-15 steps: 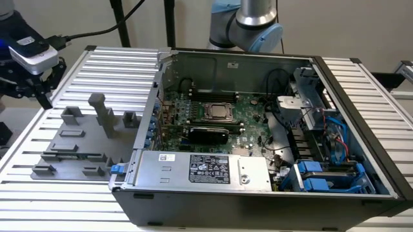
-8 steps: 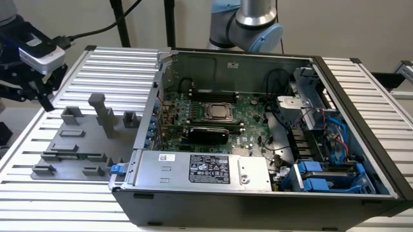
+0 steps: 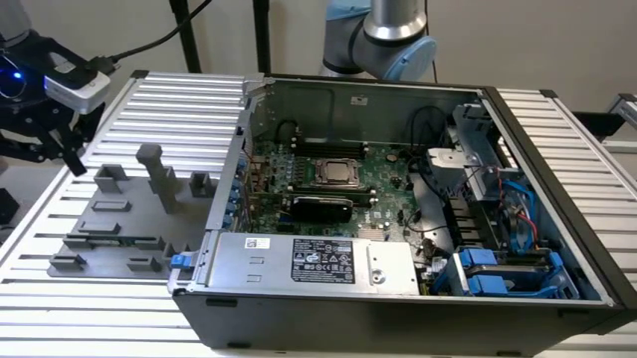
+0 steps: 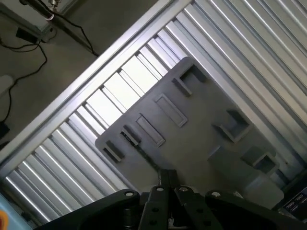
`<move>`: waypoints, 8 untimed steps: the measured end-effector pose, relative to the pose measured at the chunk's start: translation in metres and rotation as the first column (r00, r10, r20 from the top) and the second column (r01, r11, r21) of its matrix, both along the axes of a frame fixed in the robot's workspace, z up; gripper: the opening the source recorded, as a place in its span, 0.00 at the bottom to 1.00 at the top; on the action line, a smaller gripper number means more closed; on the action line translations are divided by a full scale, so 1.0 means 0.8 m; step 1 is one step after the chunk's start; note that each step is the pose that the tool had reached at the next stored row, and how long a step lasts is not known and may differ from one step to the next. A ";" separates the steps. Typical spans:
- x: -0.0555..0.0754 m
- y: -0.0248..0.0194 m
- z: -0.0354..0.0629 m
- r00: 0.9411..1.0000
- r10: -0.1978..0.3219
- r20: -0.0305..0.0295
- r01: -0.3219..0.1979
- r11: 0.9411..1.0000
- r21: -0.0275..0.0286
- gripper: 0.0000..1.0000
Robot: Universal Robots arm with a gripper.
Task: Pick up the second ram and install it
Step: 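Pick up the second ram and move it above second insertion slot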
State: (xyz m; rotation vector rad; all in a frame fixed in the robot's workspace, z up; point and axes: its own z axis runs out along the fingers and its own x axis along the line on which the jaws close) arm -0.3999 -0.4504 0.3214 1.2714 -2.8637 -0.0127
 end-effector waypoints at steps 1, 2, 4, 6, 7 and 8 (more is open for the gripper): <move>0.000 0.0000 -0.001 1.000 0.018 0.000 -0.018 1.000 0.000 0.00; 0.000 0.0000 -0.002 0.999 0.037 0.000 -0.037 0.999 0.000 0.00; 0.000 0.0000 -0.004 0.997 0.073 0.000 -0.073 0.997 0.000 0.00; 0.000 0.0000 -0.006 0.994 0.109 0.000 -0.109 0.994 0.000 0.00; 0.000 0.0000 -0.007 0.992 0.127 0.000 -0.127 0.992 0.000 0.00; 0.000 0.0000 -0.008 0.989 0.145 0.000 -0.145 0.989 0.000 0.00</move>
